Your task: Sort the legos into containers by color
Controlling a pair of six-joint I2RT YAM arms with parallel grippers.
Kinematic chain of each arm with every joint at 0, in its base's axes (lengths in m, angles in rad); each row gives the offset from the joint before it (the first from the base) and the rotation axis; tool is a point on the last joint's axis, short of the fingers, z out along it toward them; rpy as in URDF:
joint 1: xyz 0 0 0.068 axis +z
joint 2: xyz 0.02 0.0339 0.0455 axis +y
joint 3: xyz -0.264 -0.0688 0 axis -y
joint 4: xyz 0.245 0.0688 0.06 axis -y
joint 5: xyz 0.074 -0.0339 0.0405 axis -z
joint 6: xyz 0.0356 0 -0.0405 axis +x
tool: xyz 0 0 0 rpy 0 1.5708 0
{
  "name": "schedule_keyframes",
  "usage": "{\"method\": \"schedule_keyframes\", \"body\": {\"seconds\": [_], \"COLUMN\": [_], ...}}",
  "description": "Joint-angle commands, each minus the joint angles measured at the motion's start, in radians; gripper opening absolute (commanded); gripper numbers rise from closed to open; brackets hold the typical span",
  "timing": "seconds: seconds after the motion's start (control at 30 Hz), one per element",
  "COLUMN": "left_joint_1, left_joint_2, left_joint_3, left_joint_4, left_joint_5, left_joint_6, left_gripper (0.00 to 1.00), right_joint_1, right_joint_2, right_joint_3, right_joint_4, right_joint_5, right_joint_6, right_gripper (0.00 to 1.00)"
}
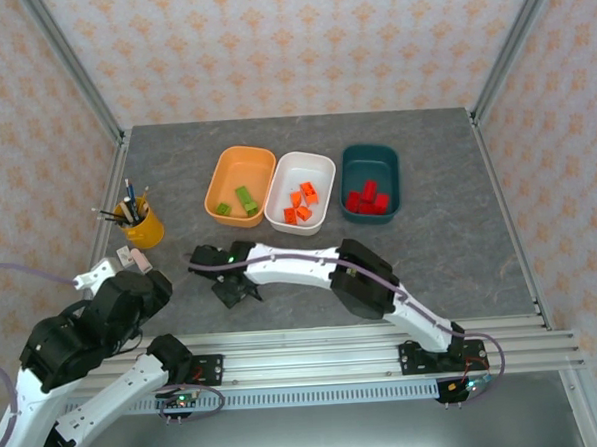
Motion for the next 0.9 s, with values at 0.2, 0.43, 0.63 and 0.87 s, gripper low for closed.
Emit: {"method": "schedule_keyframes", "body": {"seconds": [0.2, 0.43, 0.63, 0.87], "left_joint_1": [-0.018, -0.045, -0.054, -0.065], "left_joint_2": [0.237, 0.536, 0.759, 0.932], "left_joint_3": [-0.102, 0.03, 0.161, 0.275], "left_joint_4": [0.556, 0.729, 0.805, 0.828], "left_joint_5": [0.309, 0.353, 0.371, 0.369], "left_joint_6": [0.109, 0.18, 0.201, 0.209], "left_gripper": [0.68, 0.68, 0.68, 0.68], "right_joint_1": [-0.382, -0.749, -0.913, -0.976], "right_joint_2": [-0.443, -0.477, -0.275, -0.003], "right_joint_3": [-0.219, -0.259, -0.119, 0.153], "right_joint_4": [-0.024, -0.036, -0.047, -0.1], "right_joint_5": [0.062, -0.002, -0.036, -0.04], "right_joint_6": [0.006, 0.019, 0.048, 0.007], "right_gripper": [0.46, 0.45, 0.44, 0.44]}}
